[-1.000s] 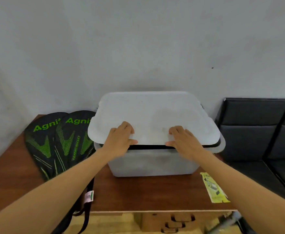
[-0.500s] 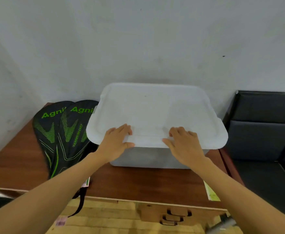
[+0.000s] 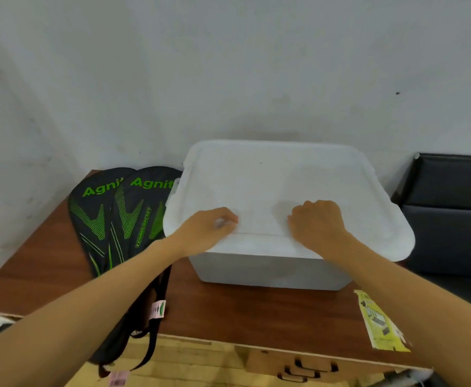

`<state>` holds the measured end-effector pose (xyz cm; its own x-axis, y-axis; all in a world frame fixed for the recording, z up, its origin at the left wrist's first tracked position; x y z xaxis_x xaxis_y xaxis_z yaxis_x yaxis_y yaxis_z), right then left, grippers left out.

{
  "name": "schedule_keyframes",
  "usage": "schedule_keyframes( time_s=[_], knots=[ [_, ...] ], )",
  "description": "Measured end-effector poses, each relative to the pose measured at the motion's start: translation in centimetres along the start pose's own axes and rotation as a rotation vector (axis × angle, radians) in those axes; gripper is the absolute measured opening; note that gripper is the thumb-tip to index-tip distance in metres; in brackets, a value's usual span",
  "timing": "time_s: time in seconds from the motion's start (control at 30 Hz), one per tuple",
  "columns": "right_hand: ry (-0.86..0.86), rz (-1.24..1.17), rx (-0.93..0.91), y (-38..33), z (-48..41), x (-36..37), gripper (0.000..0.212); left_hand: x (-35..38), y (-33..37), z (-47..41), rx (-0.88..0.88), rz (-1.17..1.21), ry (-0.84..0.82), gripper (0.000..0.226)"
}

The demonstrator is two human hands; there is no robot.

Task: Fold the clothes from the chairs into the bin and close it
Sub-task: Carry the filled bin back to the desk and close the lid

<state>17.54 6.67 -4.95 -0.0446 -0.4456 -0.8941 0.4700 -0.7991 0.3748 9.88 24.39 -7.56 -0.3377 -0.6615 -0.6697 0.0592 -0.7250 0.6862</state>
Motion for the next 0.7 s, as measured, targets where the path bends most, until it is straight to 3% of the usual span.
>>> schedule_keyframes(
  time_s=[0.13,0.23,0.33,0.43,0.53,0.6,0.7],
  knots=[
    [-0.004,-0.042,-0.006,-2.3,-3.1,-2.5,0.013,-5.5,-2.5,-0.1,0.013,0.123,0.248,0.021],
    [-0.023,-0.144,-0.117,-5.0,-5.8,-3.7,0.031,-9.3,-6.2,-0.7,-0.140,0.060,0.404,0.020],
    [-0.084,-0.306,-0.189,-7.0,-8.4,-3.5,0.038,-10.2,-10.1,-1.7,-0.333,0.154,0.417,0.052],
    [-0.114,-0.502,-0.165,-8.1,-10.6,-2.1,0.049,-8.7,-13.8,-2.8,-0.436,0.500,0.380,0.091],
    [-0.051,-0.521,-0.098,-8.3,-10.8,-0.9,0.055,-6.2,-15.8,-3.3,-0.439,1.015,0.351,0.112],
    [0.011,-0.545,-0.075,-8.3,-10.6,-0.7,0.055,-5.5,-16.7,-3.7,-0.419,1.110,0.360,0.109],
    [0.061,-0.564,-0.069,-8.3,-10.5,-0.8,0.054,-5.8,-16.5,-3.1,-0.395,1.073,0.413,0.093]
  ],
)
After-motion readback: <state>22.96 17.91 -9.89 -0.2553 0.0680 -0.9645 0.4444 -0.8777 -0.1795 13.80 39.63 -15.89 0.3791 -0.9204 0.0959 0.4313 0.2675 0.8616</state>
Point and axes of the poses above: each hand's wrist, its own z-axis away from the middle knuckle, its own x-axis out of the palm, y = z × x, the point moved 9 cm from there along -z, towards the middle knuckle, and after that the axes turned 15 degrees about -y, right-handed, at the moved point
